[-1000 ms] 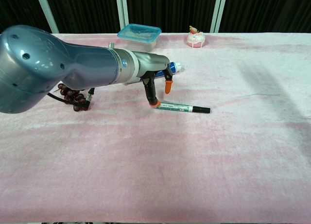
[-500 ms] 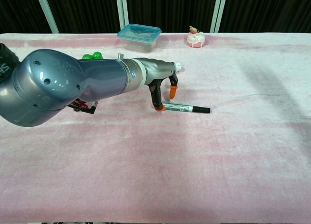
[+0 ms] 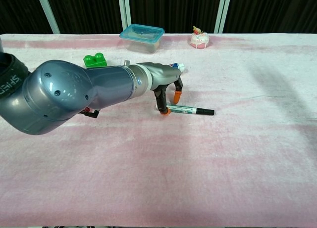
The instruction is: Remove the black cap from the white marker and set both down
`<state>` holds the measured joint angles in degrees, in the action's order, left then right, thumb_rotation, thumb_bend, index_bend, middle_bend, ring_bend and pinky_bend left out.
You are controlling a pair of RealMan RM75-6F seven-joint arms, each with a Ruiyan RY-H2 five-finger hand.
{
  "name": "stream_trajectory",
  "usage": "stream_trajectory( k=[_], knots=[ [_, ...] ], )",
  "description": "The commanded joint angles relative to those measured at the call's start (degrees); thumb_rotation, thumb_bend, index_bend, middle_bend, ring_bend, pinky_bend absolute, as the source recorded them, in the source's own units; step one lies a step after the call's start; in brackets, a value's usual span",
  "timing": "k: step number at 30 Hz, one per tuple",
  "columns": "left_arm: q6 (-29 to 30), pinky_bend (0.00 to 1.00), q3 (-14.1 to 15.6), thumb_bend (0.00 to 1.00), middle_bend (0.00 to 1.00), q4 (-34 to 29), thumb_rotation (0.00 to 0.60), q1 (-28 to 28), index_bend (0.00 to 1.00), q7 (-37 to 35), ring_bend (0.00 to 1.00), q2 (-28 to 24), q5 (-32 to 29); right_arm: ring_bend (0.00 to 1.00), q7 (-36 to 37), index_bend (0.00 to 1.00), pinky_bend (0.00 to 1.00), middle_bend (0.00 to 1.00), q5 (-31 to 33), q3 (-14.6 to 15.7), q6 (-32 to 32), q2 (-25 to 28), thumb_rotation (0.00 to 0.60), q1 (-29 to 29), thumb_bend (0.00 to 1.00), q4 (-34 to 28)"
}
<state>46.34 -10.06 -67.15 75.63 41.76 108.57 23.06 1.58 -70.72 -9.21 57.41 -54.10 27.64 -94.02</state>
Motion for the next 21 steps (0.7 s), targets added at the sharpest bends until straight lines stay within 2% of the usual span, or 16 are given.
stream_trajectory(
  k=[1,21],
  knots=[
    [0.0,0.0,-0.1,0.32,0.14,0.6,0.6,-0.2,0.46,-0.1,0.0,0.5,0.5,0.05,0.1,0.02,0.17,0.0,0.1,0.0,0.0,0.0,0.6,-0.1,0.13,0.1],
    [-0.3,0.0,-1.2,0.34,0.15,3.4,0.6,-0.9,0.47,0.7,0.0,2.7,1.9,0.05,0.1,0.02,0.17,0.0,0.7,-0.3,0.1,-0.5,0.6,-0.3,0.13,0.9]
  ],
)
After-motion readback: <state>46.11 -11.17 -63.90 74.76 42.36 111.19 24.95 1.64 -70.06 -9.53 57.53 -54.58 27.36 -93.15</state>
